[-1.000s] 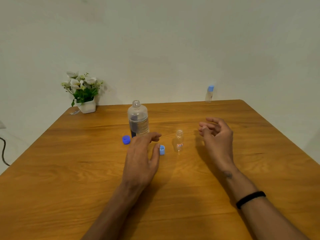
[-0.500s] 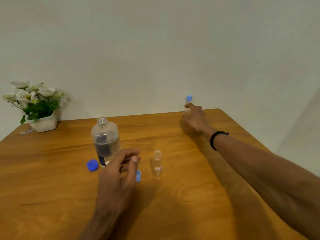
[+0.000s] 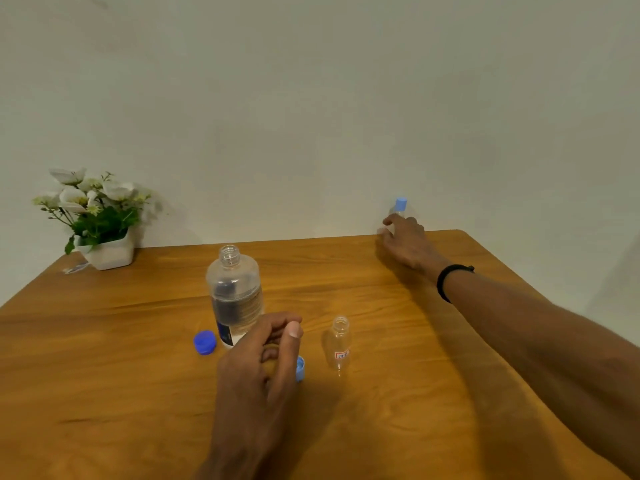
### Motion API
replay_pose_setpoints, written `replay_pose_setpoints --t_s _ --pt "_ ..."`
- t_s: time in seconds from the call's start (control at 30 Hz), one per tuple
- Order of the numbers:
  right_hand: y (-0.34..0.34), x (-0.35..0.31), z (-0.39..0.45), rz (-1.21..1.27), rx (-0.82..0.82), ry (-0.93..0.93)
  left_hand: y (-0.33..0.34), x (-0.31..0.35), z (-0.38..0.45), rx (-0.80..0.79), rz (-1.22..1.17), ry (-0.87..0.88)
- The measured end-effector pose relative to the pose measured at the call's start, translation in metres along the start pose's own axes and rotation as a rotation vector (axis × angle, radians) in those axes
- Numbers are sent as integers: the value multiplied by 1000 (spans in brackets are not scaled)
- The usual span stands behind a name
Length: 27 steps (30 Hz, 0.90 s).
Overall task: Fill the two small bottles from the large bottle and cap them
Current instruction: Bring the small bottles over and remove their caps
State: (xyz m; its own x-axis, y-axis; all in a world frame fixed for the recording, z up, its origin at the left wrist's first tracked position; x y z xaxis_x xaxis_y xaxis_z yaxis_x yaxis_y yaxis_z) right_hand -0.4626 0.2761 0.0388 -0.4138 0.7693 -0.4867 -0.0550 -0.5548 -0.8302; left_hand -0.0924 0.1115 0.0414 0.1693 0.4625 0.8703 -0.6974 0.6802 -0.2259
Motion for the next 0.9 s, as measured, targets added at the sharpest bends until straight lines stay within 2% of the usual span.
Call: replay_pose_setpoints --t_s 0.13,0.23,0.37,0.43,0.5,0.6,0.7,0.8,0.9 --pt "-34 -32 -43 207 195 -133 1 4 -2 3 77 55" --pt "-68 -64 -100 331 326 -219 -6 16 -6 79 146 168" --pt "-105 -96 -186 618 412 -239 -19 32 -12 189 179 245" --pt "-113 -110 -228 777 409 -217 -25 40 -15 194 141 200" --pt "-103 -127 -263 917 281 -191 -27 40 -17 113 -2 92" --pt "-70 -153 -298 1055 -63 -171 -24 35 -28 -47 -282 -30" --pt "-33 -164 -316 1203 -347 -73 -23 25 -39 -132 -488 -186" --pt "-9 -163 -323 1316 -506 48 -18 22 -44 -222 -639 -337" --pt "-1 -157 -324 1348 -564 96 -13 22 -45 -295 -711 -392"
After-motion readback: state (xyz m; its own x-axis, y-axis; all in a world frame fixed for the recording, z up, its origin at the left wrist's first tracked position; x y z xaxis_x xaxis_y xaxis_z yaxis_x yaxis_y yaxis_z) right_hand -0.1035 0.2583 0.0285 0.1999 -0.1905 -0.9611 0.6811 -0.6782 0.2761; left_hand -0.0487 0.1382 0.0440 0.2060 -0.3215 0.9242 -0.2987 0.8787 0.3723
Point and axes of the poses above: each hand's wrist, its own z-axis towards the middle knuckle, its own y-axis out of the palm, x = y × z, the point moved 9 cm from there along z, towards the middle knuckle, and after that the axes turned 3 degrees about x, right-handed, at the moved point
